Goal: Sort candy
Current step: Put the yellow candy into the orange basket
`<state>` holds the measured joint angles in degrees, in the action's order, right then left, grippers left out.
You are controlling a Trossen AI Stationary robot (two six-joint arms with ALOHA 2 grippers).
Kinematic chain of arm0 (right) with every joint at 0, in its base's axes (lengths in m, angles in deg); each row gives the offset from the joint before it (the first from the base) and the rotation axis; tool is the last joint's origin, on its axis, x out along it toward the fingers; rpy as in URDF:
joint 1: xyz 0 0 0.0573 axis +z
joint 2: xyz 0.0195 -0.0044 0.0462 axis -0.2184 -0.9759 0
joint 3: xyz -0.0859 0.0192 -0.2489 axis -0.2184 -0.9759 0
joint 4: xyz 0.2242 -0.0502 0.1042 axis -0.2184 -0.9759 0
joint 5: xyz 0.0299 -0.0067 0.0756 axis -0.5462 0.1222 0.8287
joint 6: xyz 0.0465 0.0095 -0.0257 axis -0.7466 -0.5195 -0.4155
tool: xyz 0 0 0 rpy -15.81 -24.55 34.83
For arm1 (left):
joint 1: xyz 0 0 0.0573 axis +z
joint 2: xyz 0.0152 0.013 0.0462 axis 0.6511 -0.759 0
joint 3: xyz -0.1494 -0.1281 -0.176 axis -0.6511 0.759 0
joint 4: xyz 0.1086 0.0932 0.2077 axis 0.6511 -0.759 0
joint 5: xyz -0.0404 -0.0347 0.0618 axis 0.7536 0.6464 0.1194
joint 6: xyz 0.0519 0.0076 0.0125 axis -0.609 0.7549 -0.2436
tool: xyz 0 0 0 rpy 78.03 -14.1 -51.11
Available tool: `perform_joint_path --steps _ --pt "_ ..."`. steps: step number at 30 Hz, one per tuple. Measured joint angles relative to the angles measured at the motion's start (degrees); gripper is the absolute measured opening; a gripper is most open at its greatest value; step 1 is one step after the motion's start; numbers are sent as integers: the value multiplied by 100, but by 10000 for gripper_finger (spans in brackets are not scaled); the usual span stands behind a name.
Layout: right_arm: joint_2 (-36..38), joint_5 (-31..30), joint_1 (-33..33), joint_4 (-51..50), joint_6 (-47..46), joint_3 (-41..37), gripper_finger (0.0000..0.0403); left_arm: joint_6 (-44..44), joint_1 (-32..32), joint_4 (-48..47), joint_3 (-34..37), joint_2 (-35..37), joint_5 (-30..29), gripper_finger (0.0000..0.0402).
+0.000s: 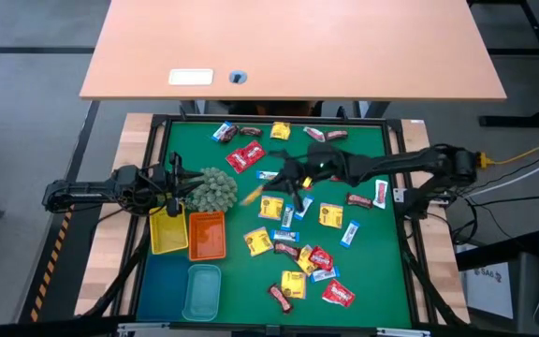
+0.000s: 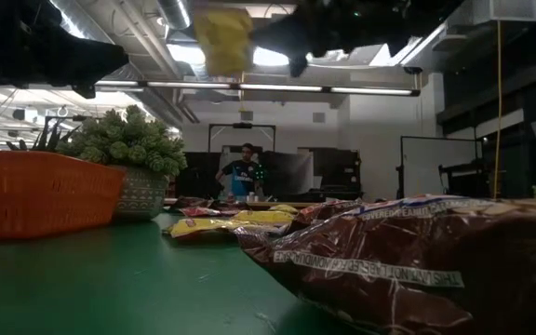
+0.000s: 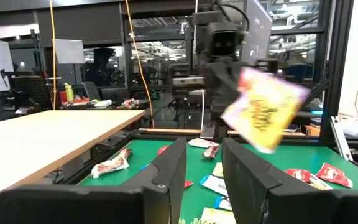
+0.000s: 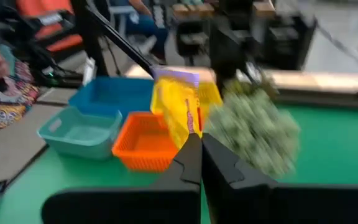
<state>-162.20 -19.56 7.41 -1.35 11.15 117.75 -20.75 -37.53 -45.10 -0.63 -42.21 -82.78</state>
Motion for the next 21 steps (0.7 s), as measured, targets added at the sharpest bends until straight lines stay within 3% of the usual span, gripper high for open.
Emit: perform_joint_path --steps 7,15,21 --pt "-923 -51 390 1666 21 103 0 0 -2 -11 0 0 0 96" --pt "-2129 -110 521 1630 62 1243 0 -37 -2 -19 -4 0 -134 96" --pt "-2866 -44 533 934 63 2223 0 -35 0 -28 -4 0 -145 96"
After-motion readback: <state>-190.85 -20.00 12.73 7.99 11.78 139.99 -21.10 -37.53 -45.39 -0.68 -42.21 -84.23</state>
